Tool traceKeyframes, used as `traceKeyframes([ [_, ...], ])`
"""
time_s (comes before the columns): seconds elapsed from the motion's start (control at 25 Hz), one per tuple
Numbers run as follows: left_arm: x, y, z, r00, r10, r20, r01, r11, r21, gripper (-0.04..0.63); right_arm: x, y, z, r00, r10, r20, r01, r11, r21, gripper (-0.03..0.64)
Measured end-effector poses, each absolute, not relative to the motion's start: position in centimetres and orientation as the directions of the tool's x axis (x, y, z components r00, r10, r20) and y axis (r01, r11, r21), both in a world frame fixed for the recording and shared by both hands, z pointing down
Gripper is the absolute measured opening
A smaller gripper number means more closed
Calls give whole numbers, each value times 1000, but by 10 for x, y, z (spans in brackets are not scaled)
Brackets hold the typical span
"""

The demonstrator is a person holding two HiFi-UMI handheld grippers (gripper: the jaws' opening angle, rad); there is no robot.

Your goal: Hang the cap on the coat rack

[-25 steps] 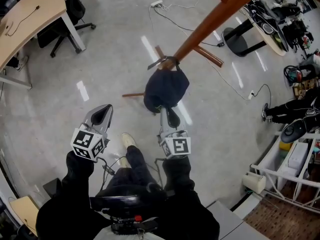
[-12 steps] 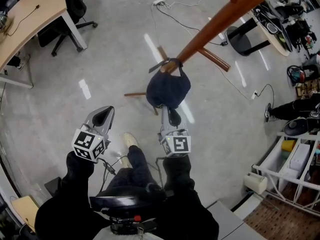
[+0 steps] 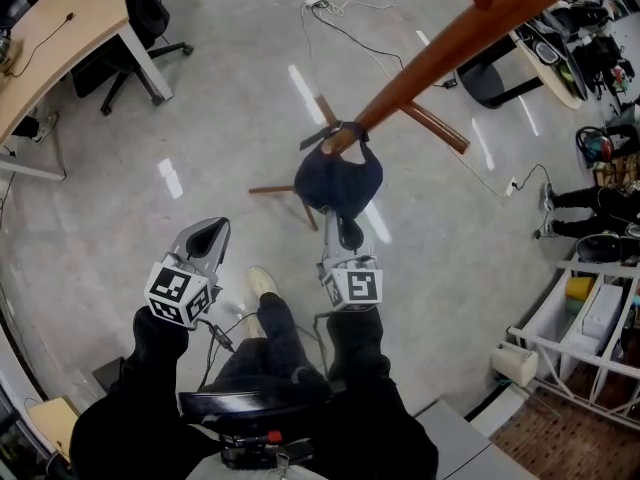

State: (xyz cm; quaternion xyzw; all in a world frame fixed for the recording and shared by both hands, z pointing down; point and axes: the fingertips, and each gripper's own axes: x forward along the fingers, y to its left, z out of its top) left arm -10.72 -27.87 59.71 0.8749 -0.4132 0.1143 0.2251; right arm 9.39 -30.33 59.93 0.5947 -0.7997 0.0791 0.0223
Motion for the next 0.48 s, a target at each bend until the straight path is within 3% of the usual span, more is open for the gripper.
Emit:
traceKeyframes([
  [0.48,-103,-291,606,649,-655,388,-761,-563,322,3,99,-323,612,-268,-953,143,-962,256,-94,35],
])
